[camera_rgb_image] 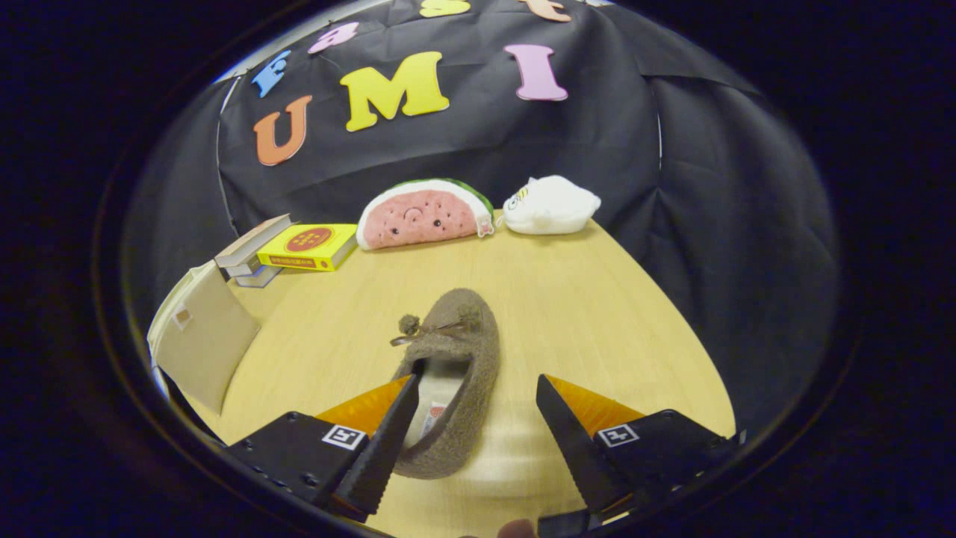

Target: Open the storage box then place both shoes into the box .Put the left shoe in first, then the right shoe, with the right side of both shoes facing outward in a uniform manner.

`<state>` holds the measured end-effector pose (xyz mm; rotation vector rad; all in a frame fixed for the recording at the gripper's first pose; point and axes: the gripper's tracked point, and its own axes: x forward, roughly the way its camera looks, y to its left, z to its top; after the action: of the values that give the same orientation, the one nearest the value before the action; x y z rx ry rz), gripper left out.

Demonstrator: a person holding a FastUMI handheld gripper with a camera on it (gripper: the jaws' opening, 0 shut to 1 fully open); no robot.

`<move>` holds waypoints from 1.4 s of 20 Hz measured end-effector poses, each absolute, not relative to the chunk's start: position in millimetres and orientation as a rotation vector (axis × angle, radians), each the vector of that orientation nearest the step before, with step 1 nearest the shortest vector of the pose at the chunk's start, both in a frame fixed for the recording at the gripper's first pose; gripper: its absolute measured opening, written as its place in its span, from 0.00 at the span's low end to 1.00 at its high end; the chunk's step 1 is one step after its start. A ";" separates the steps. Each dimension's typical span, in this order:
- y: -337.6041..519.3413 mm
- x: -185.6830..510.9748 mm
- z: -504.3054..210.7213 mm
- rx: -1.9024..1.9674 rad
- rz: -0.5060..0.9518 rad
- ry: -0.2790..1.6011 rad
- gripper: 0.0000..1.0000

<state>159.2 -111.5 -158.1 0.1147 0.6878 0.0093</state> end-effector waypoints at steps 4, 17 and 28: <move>-103.7 165.7 -177.2 0.193 -0.007 0.729 0.77; -77.7 145.0 -159.4 0.504 -0.044 0.697 0.00; 115.5 119.7 -7.7 0.618 0.153 0.655 0.00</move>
<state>119.7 115.5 -7.7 0.6180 0.6548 0.1526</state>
